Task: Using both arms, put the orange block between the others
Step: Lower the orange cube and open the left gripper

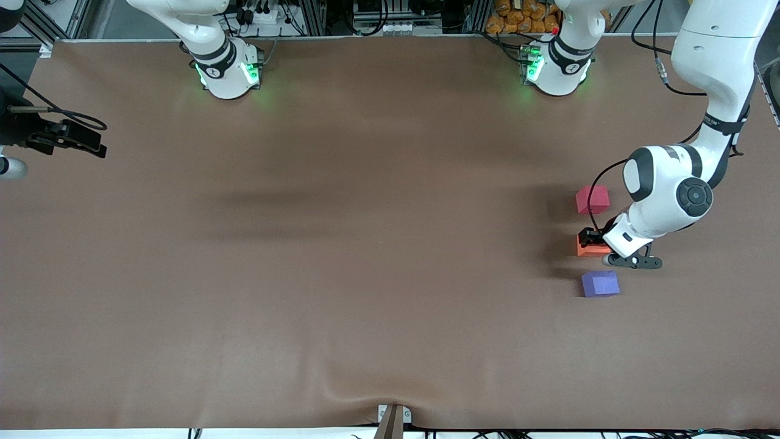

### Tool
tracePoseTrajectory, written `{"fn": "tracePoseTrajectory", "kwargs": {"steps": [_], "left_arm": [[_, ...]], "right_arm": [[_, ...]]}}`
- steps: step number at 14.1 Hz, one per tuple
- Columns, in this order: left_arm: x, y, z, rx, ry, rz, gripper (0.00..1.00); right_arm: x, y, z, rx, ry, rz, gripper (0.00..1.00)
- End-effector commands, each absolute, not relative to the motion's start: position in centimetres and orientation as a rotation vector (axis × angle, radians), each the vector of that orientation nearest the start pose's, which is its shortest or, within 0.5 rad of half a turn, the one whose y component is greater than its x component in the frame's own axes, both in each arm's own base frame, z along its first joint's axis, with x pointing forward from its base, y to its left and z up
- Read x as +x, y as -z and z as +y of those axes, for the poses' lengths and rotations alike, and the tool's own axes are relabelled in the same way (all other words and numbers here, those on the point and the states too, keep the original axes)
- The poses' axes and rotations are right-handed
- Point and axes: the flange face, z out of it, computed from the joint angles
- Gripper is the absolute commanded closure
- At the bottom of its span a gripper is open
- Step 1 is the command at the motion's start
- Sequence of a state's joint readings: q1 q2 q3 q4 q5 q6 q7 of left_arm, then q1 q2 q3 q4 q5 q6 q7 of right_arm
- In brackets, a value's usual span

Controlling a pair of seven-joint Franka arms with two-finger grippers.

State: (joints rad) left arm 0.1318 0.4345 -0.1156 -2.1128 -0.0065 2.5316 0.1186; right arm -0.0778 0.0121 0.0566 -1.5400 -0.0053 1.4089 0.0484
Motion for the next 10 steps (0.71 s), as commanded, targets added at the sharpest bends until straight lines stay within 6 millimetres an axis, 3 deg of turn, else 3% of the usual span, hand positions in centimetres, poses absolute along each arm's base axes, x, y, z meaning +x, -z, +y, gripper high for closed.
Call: {"fn": "tracePoseTrajectory", "kwargs": {"steps": [1,3,5,8,10], "left_arm": [[57.9,-20.8,1.1,-3.187,0.017,0.125,0.00],[58.0,-21.5,1.2,-3.185,0.031,0.121,0.00],[58.5,-23.6,1.3,-3.179,0.084,0.115,0.00],[59.4,-28.6,1.7,-3.160,0.212,0.074,0.00],[59.8,-33.0,3.0,-3.147,0.242,0.055,0.00]], "right_arm": [[53.7,-62.0,-1.4,-3.134,-0.231,0.094,0.00],[53.7,-62.0,-1.4,-3.134,-0.231,0.094,0.00],[53.7,-62.0,-1.4,-3.134,-0.226,0.094,0.00],[53.8,-62.0,-1.4,-3.134,-0.229,0.094,0.00],[53.8,-62.0,-1.4,-3.134,-0.229,0.094,0.00]]}}
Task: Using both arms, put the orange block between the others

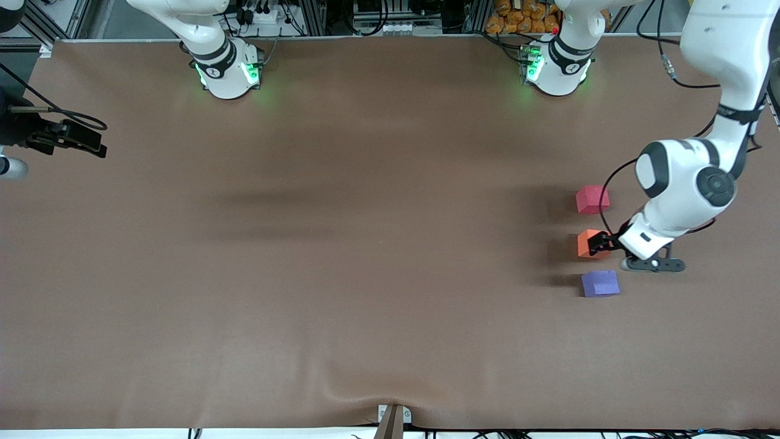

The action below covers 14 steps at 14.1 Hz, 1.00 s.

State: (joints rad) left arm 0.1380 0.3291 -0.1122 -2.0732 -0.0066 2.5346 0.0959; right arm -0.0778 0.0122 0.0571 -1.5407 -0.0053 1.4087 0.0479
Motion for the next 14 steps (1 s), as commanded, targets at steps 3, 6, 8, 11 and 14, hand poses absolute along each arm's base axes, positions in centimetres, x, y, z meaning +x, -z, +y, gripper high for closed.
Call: {"fn": "tracePoseTrajectory", "kwargs": {"steps": [3,6,8,11,14], "left_arm": [[61.1,-41.6,3.7,-3.156,0.159,0.001,0.00],[61.1,-49.3,3.9,-3.164,0.025,-0.083,0.00],[60.3,-53.4,2.5,-3.161,-0.020,-0.104,0.00],[59.4,-57.4,-0.2,-3.154,-0.027,-0.095,0.00],[58.4,-59.3,-1.0,-3.151,-0.015,-0.059,0.00]], "right_arm": [[53.8,-61.9,-1.4,-3.133,-0.231,0.094,0.00],[53.8,-61.8,-1.5,-3.133,-0.234,0.094,0.00],[53.8,-61.8,-1.5,-3.133,-0.234,0.094,0.00],[53.9,-61.7,-1.7,-3.133,-0.231,0.099,0.00],[53.9,-62.0,-1.7,-3.134,-0.217,0.099,0.00]]}}
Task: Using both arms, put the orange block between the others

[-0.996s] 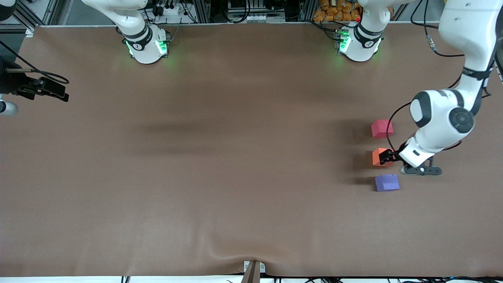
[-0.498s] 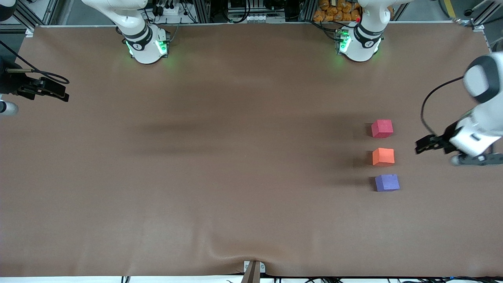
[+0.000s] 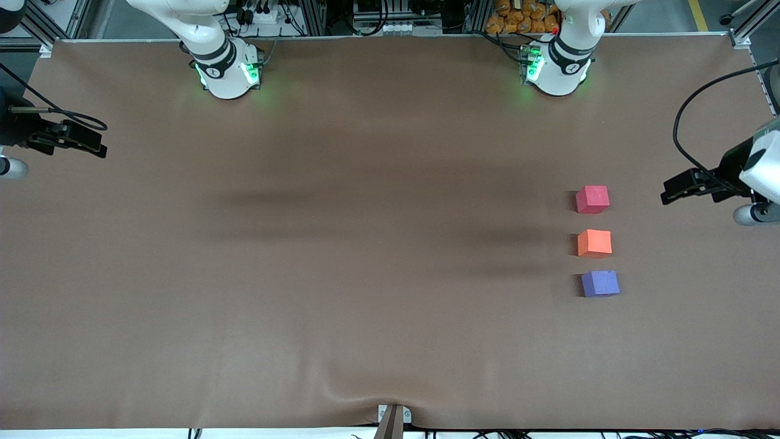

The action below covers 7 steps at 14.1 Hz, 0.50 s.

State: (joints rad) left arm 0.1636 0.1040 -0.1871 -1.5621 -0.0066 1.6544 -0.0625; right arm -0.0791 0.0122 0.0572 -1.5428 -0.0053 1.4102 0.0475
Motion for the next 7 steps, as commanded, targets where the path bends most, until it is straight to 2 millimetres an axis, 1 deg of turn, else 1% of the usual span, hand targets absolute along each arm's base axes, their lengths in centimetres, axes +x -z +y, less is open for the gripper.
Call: {"fn": "tracePoseTrajectory", "kwargs": {"steps": [1,4,5,6,7], "left_arm": [[58.1,-59.8,-1.1,-3.150,-0.006,-0.046,0.00],[56.3,-62.4,-1.7,-3.154,0.021,-0.046,0.00],[55.6,-63.2,-2.1,-3.152,0.038,-0.041,0.00],[55.0,-63.6,-3.5,-3.148,0.019,-0.007,0.00],[54.3,-63.4,-5.0,-3.144,-0.041,0.019,0.00]], "right_arm": [[53.9,-62.0,-1.7,-3.134,-0.217,0.099,0.00],[53.9,-62.1,-1.7,-3.134,-0.212,0.096,0.00],[53.9,-62.1,-1.7,-3.134,-0.212,0.096,0.00],[53.9,-62.2,-1.7,-3.135,-0.205,0.096,0.00],[54.0,-62.3,-1.5,-3.136,-0.195,0.092,0.00]]}}
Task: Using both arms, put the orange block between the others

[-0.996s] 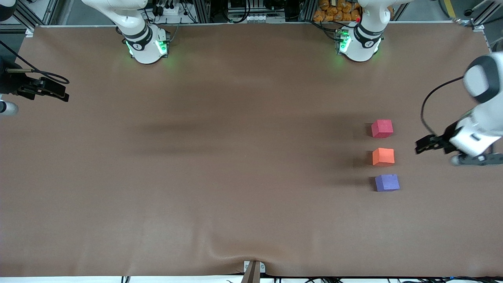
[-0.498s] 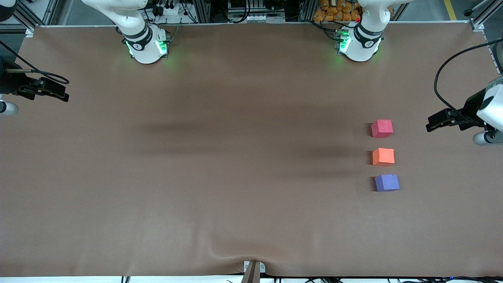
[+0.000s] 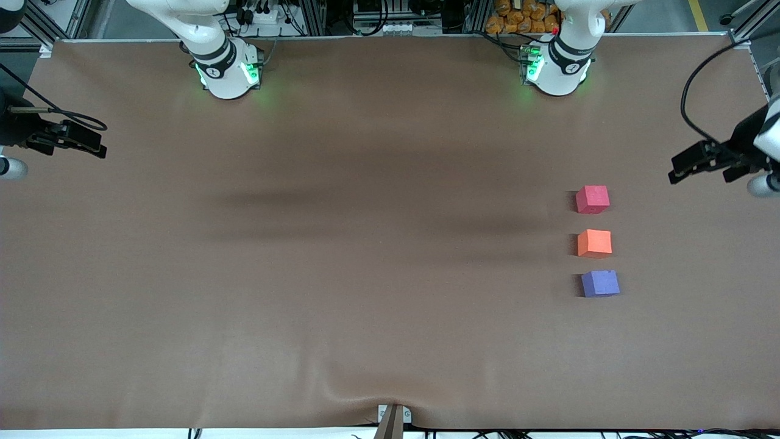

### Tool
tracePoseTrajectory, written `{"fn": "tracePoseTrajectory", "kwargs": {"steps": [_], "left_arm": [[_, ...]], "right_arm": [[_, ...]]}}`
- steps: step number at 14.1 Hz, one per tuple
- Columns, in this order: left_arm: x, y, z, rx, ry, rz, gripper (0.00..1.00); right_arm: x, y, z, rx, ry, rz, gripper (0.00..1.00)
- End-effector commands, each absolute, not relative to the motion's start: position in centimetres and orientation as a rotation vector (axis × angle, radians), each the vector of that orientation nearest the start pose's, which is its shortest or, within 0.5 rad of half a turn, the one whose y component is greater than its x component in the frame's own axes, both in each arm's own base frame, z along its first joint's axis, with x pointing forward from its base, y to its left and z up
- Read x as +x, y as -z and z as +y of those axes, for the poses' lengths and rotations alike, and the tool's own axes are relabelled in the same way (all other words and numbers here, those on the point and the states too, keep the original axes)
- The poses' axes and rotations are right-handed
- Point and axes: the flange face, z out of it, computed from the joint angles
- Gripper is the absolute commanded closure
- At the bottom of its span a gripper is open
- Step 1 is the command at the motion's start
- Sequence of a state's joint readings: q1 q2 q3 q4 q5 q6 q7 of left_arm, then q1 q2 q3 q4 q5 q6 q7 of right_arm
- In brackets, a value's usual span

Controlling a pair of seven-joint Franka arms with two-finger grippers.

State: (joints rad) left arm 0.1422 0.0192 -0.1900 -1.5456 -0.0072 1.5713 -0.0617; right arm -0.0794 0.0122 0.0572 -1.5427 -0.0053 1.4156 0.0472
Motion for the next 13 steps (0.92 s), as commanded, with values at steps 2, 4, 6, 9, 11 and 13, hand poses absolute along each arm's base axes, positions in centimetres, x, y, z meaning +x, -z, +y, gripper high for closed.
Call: {"fn": "tracePoseTrajectory", "kwargs": {"steps": [2,4,6,9,11,13], "left_arm": [[53.0,-64.2,-5.7,-3.140,-0.056,-0.004,0.00],[52.1,-64.4,-5.3,-3.136,-0.053,-0.017,0.00],[51.3,-64.8,-4.6,-3.135,-0.043,-0.010,0.00],[50.5,-65.2,-3.5,-3.141,-0.036,-0.045,0.00],[50.6,-65.5,-2.3,-3.135,-0.024,-0.058,0.00],[50.6,-65.8,-2.2,-3.135,-0.014,-0.087,0.00]], "right_arm": [[54.2,-62.6,-1.4,-3.138,-0.159,0.092,0.00],[54.3,-62.6,-1.6,-3.140,-0.145,0.097,0.00],[54.3,-62.7,-1.8,-3.138,-0.145,0.101,0.00],[54.3,-62.8,-2.1,-3.138,-0.140,0.111,0.00],[54.3,-62.7,-2.2,-3.137,-0.142,0.113,0.00],[54.3,-62.8,-2.2,-3.137,-0.140,0.113,0.00]]}}
